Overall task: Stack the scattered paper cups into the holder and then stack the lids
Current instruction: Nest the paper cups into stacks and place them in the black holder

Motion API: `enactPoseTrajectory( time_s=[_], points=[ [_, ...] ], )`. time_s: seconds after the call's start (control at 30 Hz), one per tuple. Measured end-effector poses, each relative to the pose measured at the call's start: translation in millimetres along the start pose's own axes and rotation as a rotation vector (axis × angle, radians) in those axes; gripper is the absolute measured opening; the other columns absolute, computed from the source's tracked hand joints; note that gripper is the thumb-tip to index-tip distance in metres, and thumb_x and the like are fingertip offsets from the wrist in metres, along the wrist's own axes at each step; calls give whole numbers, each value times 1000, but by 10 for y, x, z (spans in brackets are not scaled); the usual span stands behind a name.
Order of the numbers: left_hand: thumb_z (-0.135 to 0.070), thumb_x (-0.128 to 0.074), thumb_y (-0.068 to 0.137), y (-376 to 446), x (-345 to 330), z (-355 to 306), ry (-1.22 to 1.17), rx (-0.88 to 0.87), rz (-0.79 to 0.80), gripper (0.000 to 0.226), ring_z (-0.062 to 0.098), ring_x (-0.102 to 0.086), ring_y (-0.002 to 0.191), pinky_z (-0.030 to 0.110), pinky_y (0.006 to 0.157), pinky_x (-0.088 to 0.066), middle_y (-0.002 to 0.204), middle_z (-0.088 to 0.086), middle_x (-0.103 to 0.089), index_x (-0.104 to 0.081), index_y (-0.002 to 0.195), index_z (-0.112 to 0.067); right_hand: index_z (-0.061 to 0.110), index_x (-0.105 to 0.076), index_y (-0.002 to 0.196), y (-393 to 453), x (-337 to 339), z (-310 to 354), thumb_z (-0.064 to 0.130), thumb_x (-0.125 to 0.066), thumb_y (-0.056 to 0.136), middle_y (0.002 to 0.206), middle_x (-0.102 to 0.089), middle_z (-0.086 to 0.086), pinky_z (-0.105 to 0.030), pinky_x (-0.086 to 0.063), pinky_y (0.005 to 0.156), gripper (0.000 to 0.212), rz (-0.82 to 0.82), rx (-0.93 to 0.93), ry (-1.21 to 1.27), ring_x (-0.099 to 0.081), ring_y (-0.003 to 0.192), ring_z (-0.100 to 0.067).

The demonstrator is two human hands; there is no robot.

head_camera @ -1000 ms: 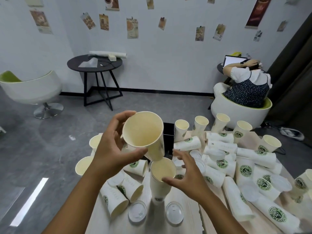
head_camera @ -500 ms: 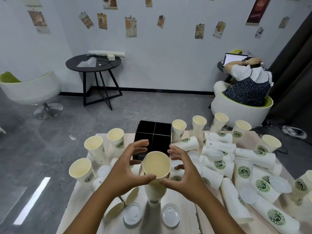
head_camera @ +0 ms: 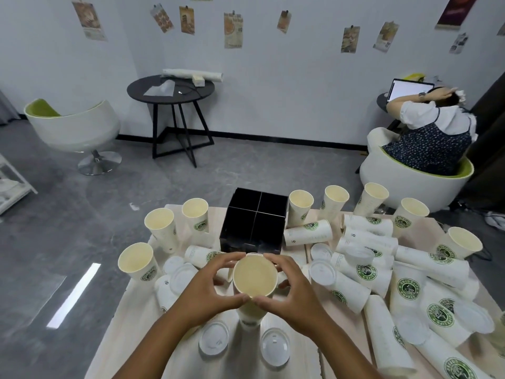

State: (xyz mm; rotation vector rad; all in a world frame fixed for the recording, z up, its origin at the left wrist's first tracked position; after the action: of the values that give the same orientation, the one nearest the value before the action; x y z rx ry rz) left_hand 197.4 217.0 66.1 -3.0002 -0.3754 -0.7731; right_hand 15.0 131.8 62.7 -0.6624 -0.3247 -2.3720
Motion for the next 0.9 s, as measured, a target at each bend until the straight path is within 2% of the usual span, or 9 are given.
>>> enactPoseTrajectory(
  time_s=[0.17,0.3,0.4,0.5,0.57,0.67,0.77,0.83,0.9],
  points=[
    [-45,-88,71,-32,-48,76,-36,42,-11,77,-2,-54,130,28,95,-54,142,-31,-56,-52,139,-52,56,-44,135,28,-29,-51,54,-86,70,137,-47,30,-24,-52,89,78,6,-3,58,-48,124,2],
    [-37,-91,73,-97,-50,64,-50,66,-62,84,-3,-54,129,26,95,-54,139,-29,-57,-46,143,-50,57,-40,138,22,-14,-66,52,-89,69,140,-43,33,-22,-50,92,85,11,18,88,-46,129,1],
    [-34,-92,73,-284,-35,132,-101,116,-131,89,3,-56,130,30,95,-56,138,-24,-59,-43,145,-49,52,-34,147,-48,45,-100,54,-88,66,144,-42,30,-21,-50,96,97,-37,19,134,-45,132,1],
    [-27,-92,74,-586,39,318,-123,181,-232,83,6,-59,127,36,95,-59,136,-21,-61,-47,139,-51,50,-37,146,-138,104,-39,50,-84,66,142,-48,25,-12,-46,95,92,-103,57,186,-49,130,-2],
    [-23,-93,75,-814,106,458,-123,232,-308,78,6,-62,123,34,92,-60,134,-21,-63,-51,133,-54,48,-40,143,-197,126,57,47,-82,66,140,-52,20,-10,-43,94,88,-138,97,208,-51,130,-8],
    [-36,-94,67,-1127,212,623,-147,301,-403,73,5,-64,118,24,84,-60,131,-22,-65,-55,125,-55,37,-47,140,-280,134,264,42,-81,68,137,-54,14,-24,-48,93,80,-191,198,224,-54,126,-18],
    [-51,-87,62,-1349,318,799,-134,340,-453,73,5,-64,119,31,83,-60,135,-21,-63,-55,127,-51,20,-55,132,-372,53,493,31,-81,69,129,-59,6,-37,-52,85,69,-215,329,241,-59,116,-26],
    [-50,-87,63,-1412,372,910,-136,362,-463,72,3,-63,118,34,84,-59,135,-24,-62,-54,127,-52,16,-58,127,-435,-78,620,25,-82,70,124,-61,1,-40,-53,79,62,-199,374,275,-61,108,-28],
    [-43,-89,66,-1410,415,1026,-135,375,-454,69,-1,-62,117,33,84,-58,135,-28,-60,-54,125,-54,12,-61,124,-464,-244,713,22,-81,69,119,-63,0,-36,-53,77,59,-181,373,313,-63,102,-27]
  ],
)
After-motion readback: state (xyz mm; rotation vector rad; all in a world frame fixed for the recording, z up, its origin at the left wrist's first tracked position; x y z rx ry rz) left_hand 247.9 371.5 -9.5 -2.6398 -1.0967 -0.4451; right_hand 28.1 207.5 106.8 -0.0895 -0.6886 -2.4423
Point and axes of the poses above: each hand's wrist, its own y-axis towards the middle knuckle, its own x-axis out of the back of the hand, z = x × y, the point moved 7 cm from there along y, towards the middle knuckle
